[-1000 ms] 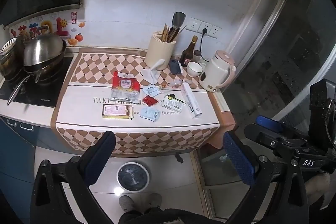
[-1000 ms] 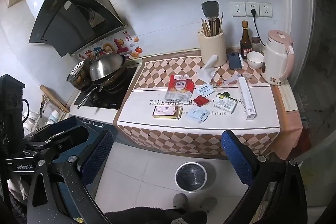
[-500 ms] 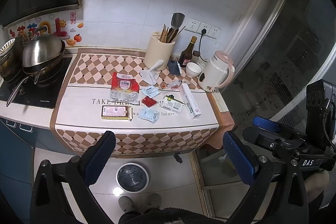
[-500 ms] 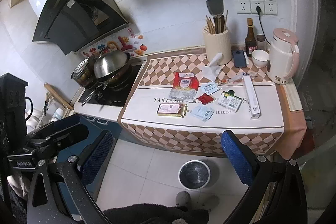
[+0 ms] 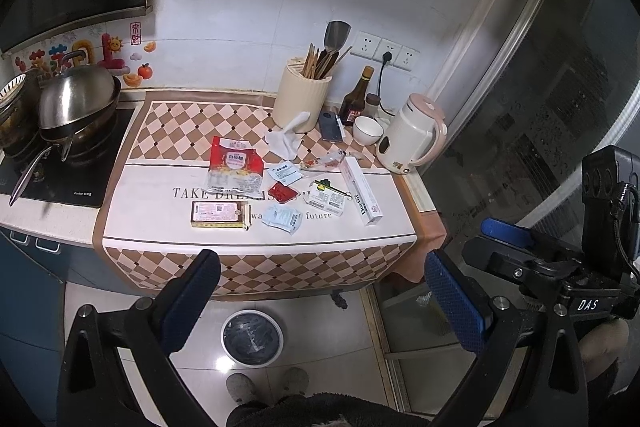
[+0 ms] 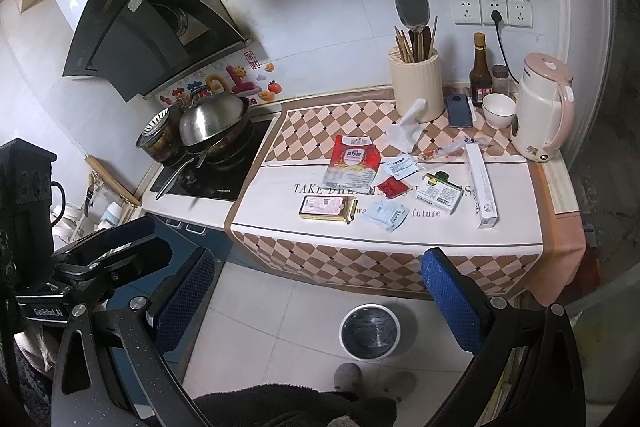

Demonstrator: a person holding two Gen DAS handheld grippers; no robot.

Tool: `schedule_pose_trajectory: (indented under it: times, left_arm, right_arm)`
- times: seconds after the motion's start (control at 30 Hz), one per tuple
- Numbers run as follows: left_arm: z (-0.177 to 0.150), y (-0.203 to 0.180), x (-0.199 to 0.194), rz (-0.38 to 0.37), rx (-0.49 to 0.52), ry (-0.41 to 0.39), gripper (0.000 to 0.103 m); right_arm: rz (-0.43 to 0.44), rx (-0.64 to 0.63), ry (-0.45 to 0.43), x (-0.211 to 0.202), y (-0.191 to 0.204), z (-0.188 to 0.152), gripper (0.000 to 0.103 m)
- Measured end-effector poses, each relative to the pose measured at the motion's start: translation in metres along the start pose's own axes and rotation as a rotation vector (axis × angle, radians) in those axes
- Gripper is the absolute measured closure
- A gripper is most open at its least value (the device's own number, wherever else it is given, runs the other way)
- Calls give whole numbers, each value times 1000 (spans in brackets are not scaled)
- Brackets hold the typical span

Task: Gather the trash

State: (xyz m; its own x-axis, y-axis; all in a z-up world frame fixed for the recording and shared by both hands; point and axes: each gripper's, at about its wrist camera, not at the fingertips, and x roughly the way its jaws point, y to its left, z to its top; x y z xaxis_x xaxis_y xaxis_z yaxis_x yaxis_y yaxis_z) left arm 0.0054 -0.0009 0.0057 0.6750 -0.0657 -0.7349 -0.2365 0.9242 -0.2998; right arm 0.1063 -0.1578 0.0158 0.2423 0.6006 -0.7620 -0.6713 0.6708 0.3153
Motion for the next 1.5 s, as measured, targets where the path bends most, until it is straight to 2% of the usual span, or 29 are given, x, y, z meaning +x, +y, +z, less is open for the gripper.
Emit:
schedule_pose_trajectory:
  times: [0.5,0.57,1.5]
  left_arm:
    - [5,7,15,-12,-1,-1,0]
    - [-1,0,4,-7,0,-5,0]
    - [0,-8,10,-16,1,-1,0]
  right_arm:
    - [6,-7,10,7,3,7,0]
    - [7,-8,11,7,4,7,0]
    - [14,-12,13,11,8,8,0]
